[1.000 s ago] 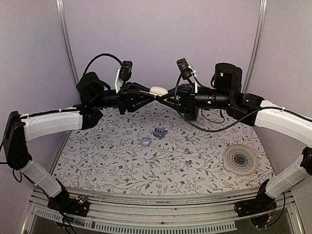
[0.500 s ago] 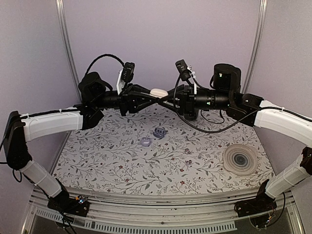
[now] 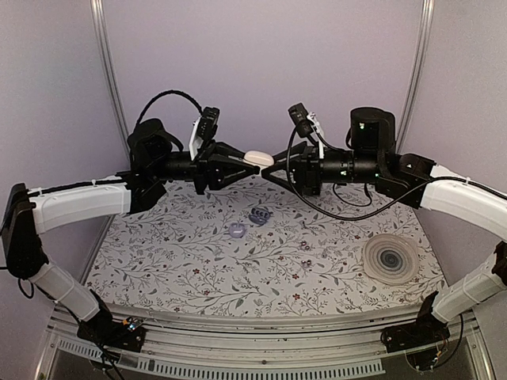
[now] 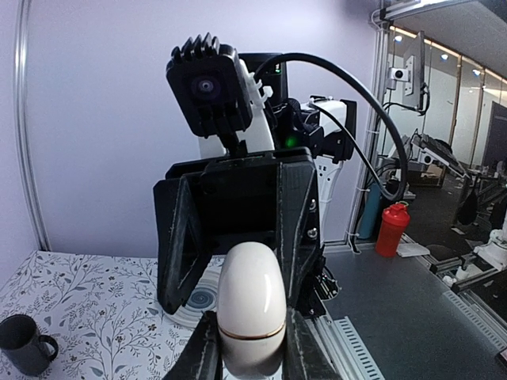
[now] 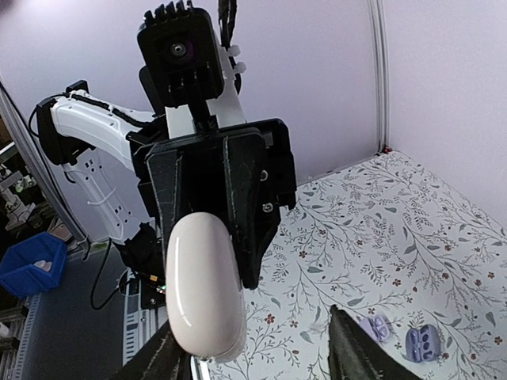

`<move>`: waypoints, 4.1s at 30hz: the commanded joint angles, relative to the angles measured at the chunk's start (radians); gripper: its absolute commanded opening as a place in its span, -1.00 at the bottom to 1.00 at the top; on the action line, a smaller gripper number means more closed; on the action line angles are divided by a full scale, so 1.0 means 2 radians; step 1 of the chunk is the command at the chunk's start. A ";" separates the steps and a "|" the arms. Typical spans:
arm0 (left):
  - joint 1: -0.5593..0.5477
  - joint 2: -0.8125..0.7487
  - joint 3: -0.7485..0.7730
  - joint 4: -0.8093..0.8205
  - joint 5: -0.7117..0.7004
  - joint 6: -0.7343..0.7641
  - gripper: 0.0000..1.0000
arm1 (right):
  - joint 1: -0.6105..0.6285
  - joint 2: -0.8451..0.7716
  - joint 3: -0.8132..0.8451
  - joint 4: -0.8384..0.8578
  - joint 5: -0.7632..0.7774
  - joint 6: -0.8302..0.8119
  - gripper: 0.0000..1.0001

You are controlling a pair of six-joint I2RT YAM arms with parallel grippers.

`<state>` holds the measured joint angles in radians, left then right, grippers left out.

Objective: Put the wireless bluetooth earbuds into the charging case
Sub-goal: Pass from the right arm to the left, then open the charging case, then pick up the left earbud from the center of the board.

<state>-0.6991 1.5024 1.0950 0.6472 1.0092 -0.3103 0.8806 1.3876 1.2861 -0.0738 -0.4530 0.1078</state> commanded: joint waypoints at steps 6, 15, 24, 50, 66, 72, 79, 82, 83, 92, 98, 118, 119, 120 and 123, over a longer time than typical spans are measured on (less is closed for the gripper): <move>0.006 -0.004 -0.006 -0.021 0.013 0.014 -1.00 | 0.001 -0.031 -0.011 -0.020 0.012 0.003 0.00; -0.001 0.009 -0.003 -0.020 0.021 0.010 -1.00 | 0.001 -0.020 -0.003 -0.019 0.004 -0.003 -0.11; -0.002 0.012 -0.008 -0.007 0.018 0.005 -1.00 | 0.001 -0.015 -0.002 -0.017 -0.013 0.003 -0.12; -0.054 -0.049 -0.044 -0.042 -0.055 0.131 -1.00 | -0.010 0.027 0.053 -0.033 -0.053 0.202 -0.35; -0.041 -0.049 -0.093 0.014 -0.101 0.098 -1.00 | -0.014 0.023 0.066 -0.059 -0.013 0.194 -0.01; -0.018 -0.049 -0.160 0.096 -0.167 0.052 -1.00 | -0.014 0.026 0.096 -0.094 0.023 0.165 0.14; -0.001 -0.085 -0.222 0.129 -0.267 0.043 -1.00 | -0.019 0.043 0.103 -0.145 0.098 0.125 0.16; 0.007 -0.116 -0.250 0.131 -0.311 0.045 -1.00 | -0.019 0.065 0.092 -0.161 0.131 0.111 0.14; 0.010 -0.125 -0.256 0.132 -0.321 0.046 -1.00 | -0.019 0.074 0.090 -0.164 0.138 0.105 0.13; 0.022 -0.173 -0.281 0.117 -0.346 0.057 -1.00 | -0.018 0.191 0.051 -0.159 0.164 0.093 -0.13; 0.026 -0.190 -0.289 0.114 -0.343 0.054 -1.00 | -0.009 0.283 0.068 -0.171 0.218 0.121 -0.24; 0.031 -0.200 -0.294 0.115 -0.324 0.045 -1.00 | 0.009 0.403 0.165 -0.208 0.291 0.164 -0.26; 0.031 -0.199 -0.294 0.116 -0.323 0.045 -1.00 | 0.011 0.407 0.169 -0.212 0.291 0.163 -0.26; 0.032 -0.199 -0.294 0.116 -0.322 0.045 -1.00 | 0.011 0.411 0.173 -0.217 0.292 0.163 -0.26; 0.033 -0.197 -0.295 0.119 -0.321 0.044 -1.00 | 0.013 0.418 0.180 -0.223 0.296 0.164 -0.27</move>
<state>-0.6502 1.1053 0.5167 0.8696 0.3546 -0.2146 0.8932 2.1887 1.6119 -0.4820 0.1085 0.4297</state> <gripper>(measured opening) 0.225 0.369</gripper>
